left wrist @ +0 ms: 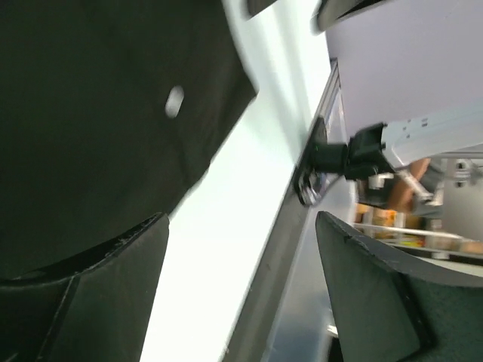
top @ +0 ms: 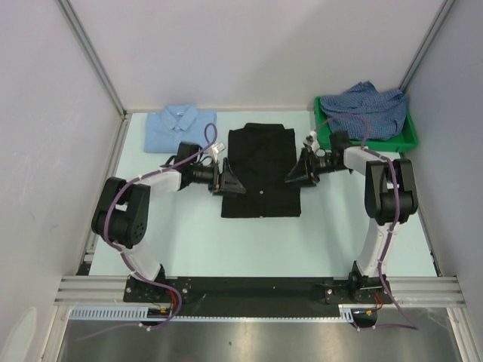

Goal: Fold and stack the long sleeve shirts
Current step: Fold the shirt

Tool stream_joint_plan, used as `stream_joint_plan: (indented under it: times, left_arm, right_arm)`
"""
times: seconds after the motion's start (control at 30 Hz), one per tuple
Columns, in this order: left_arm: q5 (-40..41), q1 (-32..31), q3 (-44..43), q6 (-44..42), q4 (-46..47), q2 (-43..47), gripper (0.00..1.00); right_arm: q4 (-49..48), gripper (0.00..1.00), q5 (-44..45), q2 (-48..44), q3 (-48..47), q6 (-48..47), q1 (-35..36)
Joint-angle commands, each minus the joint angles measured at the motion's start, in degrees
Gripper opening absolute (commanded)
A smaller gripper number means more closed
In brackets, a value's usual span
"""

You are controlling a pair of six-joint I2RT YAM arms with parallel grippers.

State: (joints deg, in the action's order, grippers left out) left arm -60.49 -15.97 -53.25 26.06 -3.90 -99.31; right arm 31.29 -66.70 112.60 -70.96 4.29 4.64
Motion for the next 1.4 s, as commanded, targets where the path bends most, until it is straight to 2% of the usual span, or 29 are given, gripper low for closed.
stream_joint_plan:
  times: [0.0, 0.1, 0.13, 0.17, 0.2, 0.27, 0.37, 0.5, 0.57, 0.63, 0.67, 0.73, 0.77, 0.83, 0.87, 0.9, 0.93, 0.97, 1.03, 1.07, 1.23, 1.37]
  left_arm:
    - [3.0, -2.2, -8.6, 3.4, 6.1, -3.4, 0.83]
    - [5.5, -1.9, -16.7, 3.2, 6.9, -12.8, 0.81]
    - [6.1, -1.7, -19.3, 1.6, 5.6, -18.4, 0.8]
    - [6.7, -1.0, -24.9, -0.5, 0.1, -20.9, 0.78]
    - [7.3, -0.5, -27.1, -2.8, -1.6, -23.5, 0.77]
    - [7.8, 1.8, -30.4, -1.8, -1.5, -28.3, 0.76]
    - [7.2, 4.2, -30.2, 1.6, 1.2, -30.2, 0.76]
    - [4.4, 6.6, -26.5, -3.5, -1.5, -28.3, 0.76]
    - [3.4, 8.7, -23.1, -6.6, -4.6, -25.9, 0.76]
    - [3.7, 10.1, -21.5, -13.0, -7.9, -20.9, 0.76]
    - [4.4, 11.0, -21.5, -19.5, -13.1, -18.9, 0.76]
    - [8.0, 11.2, -21.5, -26.0, -19.8, -12.4, 0.77]
    - [10.0, 10.5, -20.6, -34.0, -21.1, -10.0, 0.78]
    - [16.9, 8.6, -18.7, -40.9, -23.2, -2.3, 0.79]
    - [19.6, 4.9, -16.1, -48.0, -23.6, -0.1, 0.79]
    - [22.6, 2.5, -14.3, -51.6, -23.5, 2.4, 0.79]
    - [29.6, -0.2, -11.9, -55.2, -20.9, 6.9, 0.79]
    - [33.4, -6.3, -5.2, -61.2, -17.8, 9.9, 0.79]
    - [42.1, -11.9, 2.2, -65.8, -7.3, 16.8, 0.8]
    - [44.0, -16.6, 7.4, -69.6, -4.5, 18.3, 0.8]
    - [55.7, -29.9, 13.3, -73.5, 6.8, 16.3, 0.77]
    - [63.8, -36.3, 15.5, -75.1, 12.9, 11.1, 0.75]
  right_arm:
    - [-11.8, 0.68, 0.1, 4.2, -7.9, 7.4, 4.3]
    - [-16.5, 0.65, 1.7, 11.4, -12.8, 10.8, 4.9]
    - [-17.1, 0.64, 2.0, 13.1, -14.1, 10.6, 4.8]
    - [-17.8, 0.64, 2.2, 15.2, -15.7, 10.1, 4.7]
    - [-17.6, 0.64, 3.0, 16.9, -18.7, 9.5, 4.3]
    - [-15.2, 0.63, 3.8, 22.0, -21.9, 7.7, 3.7]
    - [-12.8, 0.63, 5.6, 26.0, -25.5, 5.4, 2.4]
    - [-7.9, 0.62, 6.1, 25.0, -24.3, 1.4, 1.4]
    - [-4.7, 0.62, 5.6, 20.7, -21.3, -0.9, 1.2]
    - [-4.1, 0.61, 4.6, 16.0, -17.6, -1.2, 1.1]
    - [-4.7, 0.62, 4.2, 10.9, -13.0, -0.7, 1.0]
    - [-6.3, 0.61, 3.7, 5.5, -8.3, 0.4, 1.3]
    - [-7.1, 0.59, 3.8, 3.4, -5.4, 0.9, 1.9]
    - [-9.1, 0.55, 5.4, -1.7, -4.5, 1.4, 3.2]
    - [-9.9, 0.53, 6.1, -2.6, -4.1, 1.7, 5.0]
    - [-10.9, 0.5, 6.7, -3.3, -4.1, 1.9, 6.0]
    - [-11.6, 0.48, 6.9, -3.1, -4.1, 1.5, 6.9]
    - [-11.7, 0.46, 7.2, -2.6, -4.1, 0.6, 8.3]
    - [-11.2, 0.43, 8.1, -0.3, -5.8, -1.9, 11.5]
    - [-11.5, 0.42, 8.1, 0.7, -6.3, -2.0, 12.0]
    - [-16.3, 0.4, 8.4, 8.8, -11.3, -0.7, 13.8]
    - [-16.8, 0.39, 9.2, 14.0, -14.6, -0.3, 13.9]
